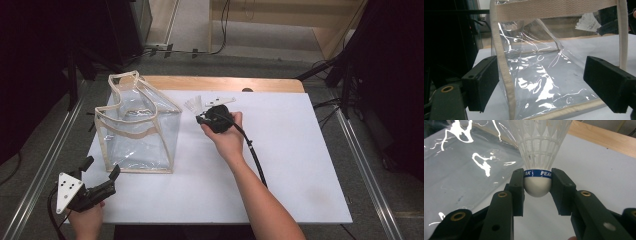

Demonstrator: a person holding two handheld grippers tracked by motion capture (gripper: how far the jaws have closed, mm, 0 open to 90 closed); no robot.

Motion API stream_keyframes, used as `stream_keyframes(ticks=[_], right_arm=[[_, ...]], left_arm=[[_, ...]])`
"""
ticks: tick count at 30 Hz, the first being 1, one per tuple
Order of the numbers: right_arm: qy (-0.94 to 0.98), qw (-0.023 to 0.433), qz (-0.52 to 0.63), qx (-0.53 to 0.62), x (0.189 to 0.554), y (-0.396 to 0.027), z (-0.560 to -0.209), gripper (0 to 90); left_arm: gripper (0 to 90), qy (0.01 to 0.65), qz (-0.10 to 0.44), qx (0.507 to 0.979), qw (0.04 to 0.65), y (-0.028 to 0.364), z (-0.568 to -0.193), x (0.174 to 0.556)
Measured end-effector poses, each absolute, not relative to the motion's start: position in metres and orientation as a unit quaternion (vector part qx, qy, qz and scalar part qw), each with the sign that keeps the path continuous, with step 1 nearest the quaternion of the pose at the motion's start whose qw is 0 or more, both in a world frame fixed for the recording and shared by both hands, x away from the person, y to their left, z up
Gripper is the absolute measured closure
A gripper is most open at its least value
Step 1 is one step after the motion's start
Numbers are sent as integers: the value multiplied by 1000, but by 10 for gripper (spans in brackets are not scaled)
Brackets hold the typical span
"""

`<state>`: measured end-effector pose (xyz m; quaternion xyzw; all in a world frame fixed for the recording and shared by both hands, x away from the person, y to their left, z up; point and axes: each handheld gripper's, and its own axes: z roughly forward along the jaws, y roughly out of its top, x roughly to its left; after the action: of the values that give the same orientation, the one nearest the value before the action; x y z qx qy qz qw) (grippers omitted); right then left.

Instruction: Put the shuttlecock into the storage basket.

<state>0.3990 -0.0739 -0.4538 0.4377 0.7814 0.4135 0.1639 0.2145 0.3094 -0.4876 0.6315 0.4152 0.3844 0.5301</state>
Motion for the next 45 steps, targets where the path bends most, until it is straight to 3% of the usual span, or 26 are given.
stream_keyframes(ticks=[45], right_arm=[[777,185,459,388,376,-67,-408,626]], left_arm=[[137,412,389,641,518,306,-488,214]])
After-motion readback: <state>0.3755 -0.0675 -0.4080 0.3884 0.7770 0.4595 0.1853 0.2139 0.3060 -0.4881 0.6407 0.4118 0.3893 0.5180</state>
